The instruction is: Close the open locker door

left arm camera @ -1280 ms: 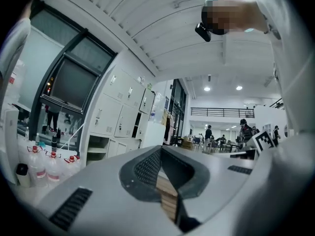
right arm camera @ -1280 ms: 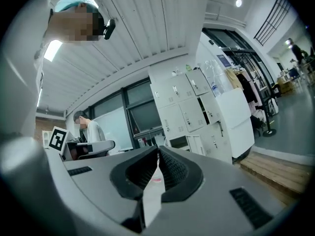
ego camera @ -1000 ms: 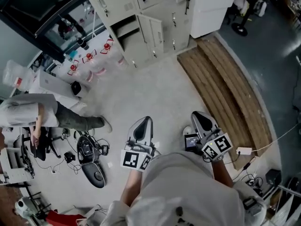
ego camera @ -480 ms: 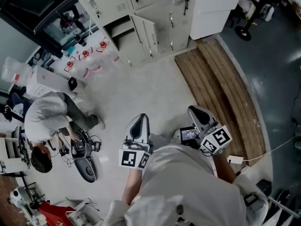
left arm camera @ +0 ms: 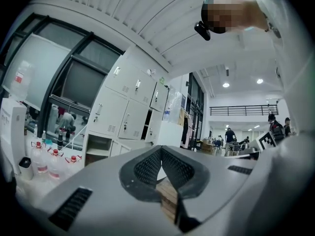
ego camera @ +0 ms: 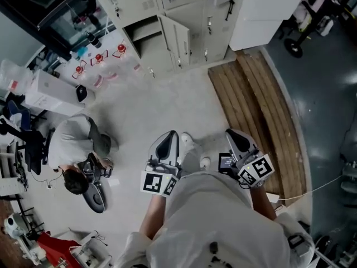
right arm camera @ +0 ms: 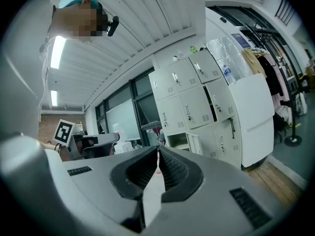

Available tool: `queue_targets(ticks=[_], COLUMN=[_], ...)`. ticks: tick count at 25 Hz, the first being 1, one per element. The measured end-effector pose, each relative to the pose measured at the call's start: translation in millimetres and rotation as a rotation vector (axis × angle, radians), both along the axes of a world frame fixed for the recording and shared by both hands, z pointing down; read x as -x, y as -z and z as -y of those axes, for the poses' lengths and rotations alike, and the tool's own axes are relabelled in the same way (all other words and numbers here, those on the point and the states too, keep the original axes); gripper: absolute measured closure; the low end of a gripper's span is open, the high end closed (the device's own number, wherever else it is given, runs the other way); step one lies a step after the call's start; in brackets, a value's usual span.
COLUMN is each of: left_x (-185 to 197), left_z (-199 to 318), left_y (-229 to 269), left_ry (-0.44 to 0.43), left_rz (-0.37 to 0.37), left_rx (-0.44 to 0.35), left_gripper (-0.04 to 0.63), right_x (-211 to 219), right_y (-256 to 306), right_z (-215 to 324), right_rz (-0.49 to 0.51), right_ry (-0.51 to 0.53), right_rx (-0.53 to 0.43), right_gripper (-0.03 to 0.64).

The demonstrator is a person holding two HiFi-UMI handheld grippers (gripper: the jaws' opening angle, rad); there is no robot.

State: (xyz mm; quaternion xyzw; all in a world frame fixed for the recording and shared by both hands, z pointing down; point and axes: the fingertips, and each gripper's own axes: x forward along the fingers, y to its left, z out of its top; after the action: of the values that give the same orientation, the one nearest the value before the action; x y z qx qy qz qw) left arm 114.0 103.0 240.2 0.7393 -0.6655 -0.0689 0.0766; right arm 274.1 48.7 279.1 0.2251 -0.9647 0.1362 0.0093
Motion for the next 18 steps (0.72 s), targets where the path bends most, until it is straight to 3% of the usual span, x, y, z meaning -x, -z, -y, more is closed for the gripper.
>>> queue_targets(ticks=[7, 12, 18], left_x=[35, 59, 91], left_z=[82, 138, 175], left_y=[-9, -3, 8], left_ry=[-0.007, -0.029, -0.05], left_rz=[-0.027, -0.043, -0.014], left_rx=[0.007, -0.024, -0.055], left_gripper=[0.588, 0.588, 0.588], right_x=[38, 65, 83], right_y=[4, 10, 10], right_z=[84, 132, 172], right_rz=[-0.015, -0.087, -0.111], right_ry=[-0.014, -0.01, -0.04], right_rx=[-0.005, -0.089, -0.097], right_gripper=[0.588, 0.588, 0.588])
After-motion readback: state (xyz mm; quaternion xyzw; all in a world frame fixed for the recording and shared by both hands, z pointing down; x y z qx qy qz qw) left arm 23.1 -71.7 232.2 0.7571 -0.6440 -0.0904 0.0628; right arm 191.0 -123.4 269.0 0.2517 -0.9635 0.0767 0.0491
